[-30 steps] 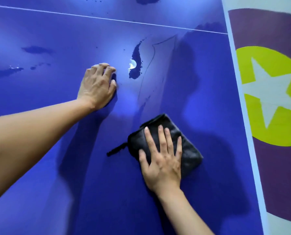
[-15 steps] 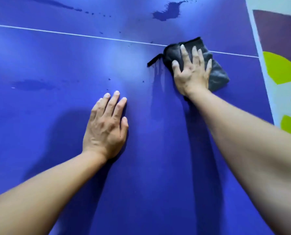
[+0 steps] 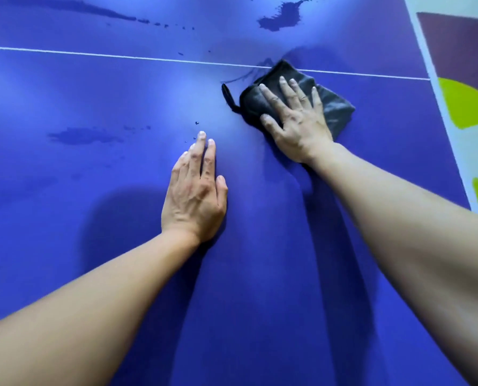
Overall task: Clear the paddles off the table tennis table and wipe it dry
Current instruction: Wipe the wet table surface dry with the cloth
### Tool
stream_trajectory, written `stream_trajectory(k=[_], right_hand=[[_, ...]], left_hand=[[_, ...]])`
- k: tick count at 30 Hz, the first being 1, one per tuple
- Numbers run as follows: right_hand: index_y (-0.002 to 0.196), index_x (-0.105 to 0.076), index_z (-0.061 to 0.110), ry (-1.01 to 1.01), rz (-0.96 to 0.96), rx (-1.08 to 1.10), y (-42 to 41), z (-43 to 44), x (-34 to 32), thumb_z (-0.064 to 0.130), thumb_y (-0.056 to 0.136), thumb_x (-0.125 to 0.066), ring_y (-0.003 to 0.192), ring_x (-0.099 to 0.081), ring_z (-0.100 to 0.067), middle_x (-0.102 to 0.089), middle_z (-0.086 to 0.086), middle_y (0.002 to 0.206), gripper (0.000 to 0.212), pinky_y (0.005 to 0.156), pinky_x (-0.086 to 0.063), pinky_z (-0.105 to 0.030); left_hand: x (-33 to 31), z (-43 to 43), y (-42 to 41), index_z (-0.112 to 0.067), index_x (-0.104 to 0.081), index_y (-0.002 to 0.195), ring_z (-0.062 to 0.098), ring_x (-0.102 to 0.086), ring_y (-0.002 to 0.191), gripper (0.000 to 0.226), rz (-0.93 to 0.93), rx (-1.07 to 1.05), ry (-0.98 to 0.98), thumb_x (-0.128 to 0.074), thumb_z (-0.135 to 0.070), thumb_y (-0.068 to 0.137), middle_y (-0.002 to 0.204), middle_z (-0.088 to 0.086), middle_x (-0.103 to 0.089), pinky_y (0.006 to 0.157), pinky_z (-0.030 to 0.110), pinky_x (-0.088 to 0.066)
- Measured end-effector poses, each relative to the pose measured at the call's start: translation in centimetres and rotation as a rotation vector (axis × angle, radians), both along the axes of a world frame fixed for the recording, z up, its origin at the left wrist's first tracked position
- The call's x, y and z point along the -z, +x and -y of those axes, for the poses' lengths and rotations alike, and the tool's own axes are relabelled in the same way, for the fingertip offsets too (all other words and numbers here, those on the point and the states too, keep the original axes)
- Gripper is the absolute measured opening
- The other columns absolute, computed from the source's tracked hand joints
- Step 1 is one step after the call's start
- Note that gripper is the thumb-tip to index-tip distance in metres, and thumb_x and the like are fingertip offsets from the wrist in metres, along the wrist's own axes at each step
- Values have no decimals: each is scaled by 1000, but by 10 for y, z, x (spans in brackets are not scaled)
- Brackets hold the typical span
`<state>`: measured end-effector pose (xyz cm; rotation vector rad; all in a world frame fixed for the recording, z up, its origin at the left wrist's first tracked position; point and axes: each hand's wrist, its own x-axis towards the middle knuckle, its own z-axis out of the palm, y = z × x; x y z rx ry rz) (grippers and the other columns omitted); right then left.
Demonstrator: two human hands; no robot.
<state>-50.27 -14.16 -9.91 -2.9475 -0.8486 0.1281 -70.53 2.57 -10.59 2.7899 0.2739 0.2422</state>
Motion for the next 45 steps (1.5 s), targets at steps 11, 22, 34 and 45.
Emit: stream_trajectory(k=[11,22,34,45], right_hand=[[159,-18,45,77,-15,-66,-236,53,-2,61,99,-23,157,-7,-17,-16,-2,170,63,125,-2,-55],[161,-19,39,101,-137,-91,-552,147,-15,54,100,-45,158,-6,-19,-13,-3,170,68,123,-15,-60],[160,-17,44,103,-76,-14,-483,109,-4,57,98,-44,157,-8,-16,-13,1,170,68,124,-12,-57],[160,-12,46,59,-37,139,-208,-20,0,61,100,-25,157,1,-14,-10,0,171,63,125,6,-52]], left_hand=[[-5,-2,-39,3,-38,149,34,-33,146,52,-4,-32,-132,-31,-22,103,157,21,-35,123,39,-22],[-15,30,-181,2,-39,149,41,-37,143,51,-140,55,109,-33,-18,102,156,23,-38,118,49,-28],[-18,1,-150,-10,-57,119,38,-52,110,38,-30,50,146,-34,-29,95,126,14,-56,100,46,-32],[-3,-72,-52,-8,-47,143,37,-35,144,53,-34,-52,71,-35,-28,95,155,17,-41,122,43,-18]])
